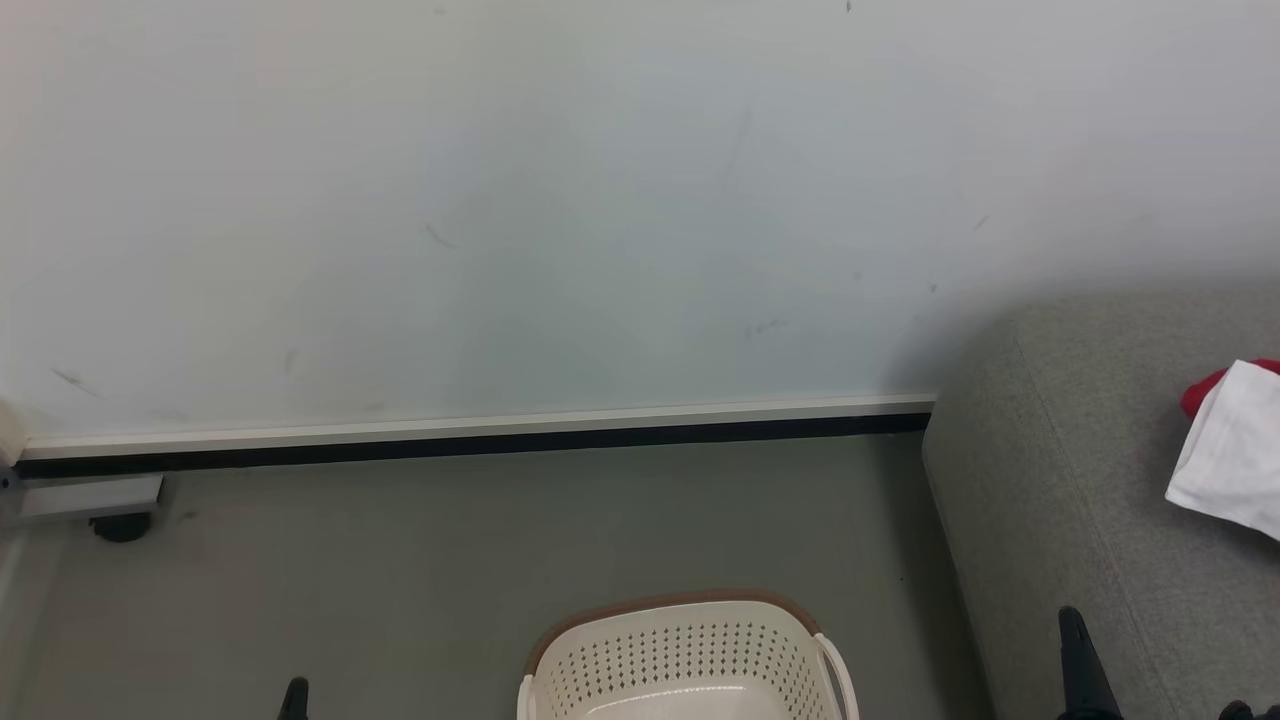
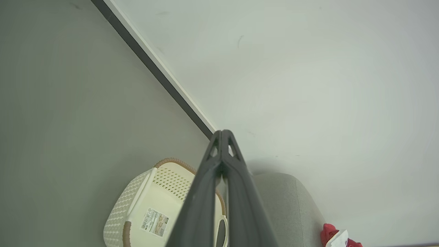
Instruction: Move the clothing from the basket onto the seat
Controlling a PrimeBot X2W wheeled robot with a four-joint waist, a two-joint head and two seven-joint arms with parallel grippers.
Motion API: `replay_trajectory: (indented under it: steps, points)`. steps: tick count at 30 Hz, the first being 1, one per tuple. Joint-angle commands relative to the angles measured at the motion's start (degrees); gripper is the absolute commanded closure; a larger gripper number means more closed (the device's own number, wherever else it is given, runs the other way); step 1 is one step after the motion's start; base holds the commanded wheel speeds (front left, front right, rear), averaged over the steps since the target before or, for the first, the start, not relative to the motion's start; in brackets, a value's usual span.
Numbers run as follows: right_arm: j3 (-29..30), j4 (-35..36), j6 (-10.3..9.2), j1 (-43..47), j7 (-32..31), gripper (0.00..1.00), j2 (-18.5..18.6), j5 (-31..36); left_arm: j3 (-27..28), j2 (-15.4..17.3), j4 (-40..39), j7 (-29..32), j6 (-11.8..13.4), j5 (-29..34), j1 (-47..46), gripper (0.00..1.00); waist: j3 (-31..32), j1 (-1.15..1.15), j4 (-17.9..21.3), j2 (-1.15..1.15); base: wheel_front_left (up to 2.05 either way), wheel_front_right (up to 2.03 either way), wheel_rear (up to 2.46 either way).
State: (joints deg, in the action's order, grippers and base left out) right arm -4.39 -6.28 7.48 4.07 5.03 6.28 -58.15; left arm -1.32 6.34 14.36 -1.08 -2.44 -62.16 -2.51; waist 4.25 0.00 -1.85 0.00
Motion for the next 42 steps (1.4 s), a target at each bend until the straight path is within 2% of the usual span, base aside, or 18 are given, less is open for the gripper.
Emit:
replay_trajectory:
  steps: [1,26,42]
  points:
    - [0.3,0.58,0.02,-1.05,-0.15,1.0,0.66,-2.24,0.62,-0.03,-0.4,0.41,-0.43,-1.7,-1.42,1.0,-0.1,0.0,0.05,0.0,0.0,0.0,0.0]
    - [1.54,0.08,0.02,-2.41,-0.68,1.0,1.96,-19.33,3.41,-1.53,-0.06,4.69,-2.38,-13.9,-2.93,1.0,-1.57,0.0,0.69,0.0,0.0,0.0,0.0]
    - [2.13,-0.19,0.02,-2.88,-0.85,1.0,2.66,-27.84,4.77,-2.24,0.14,6.83,-3.35,-20.25,-3.88,1.0,-2.46,0.0,1.08,0.0,0.0,0.0,0.0]
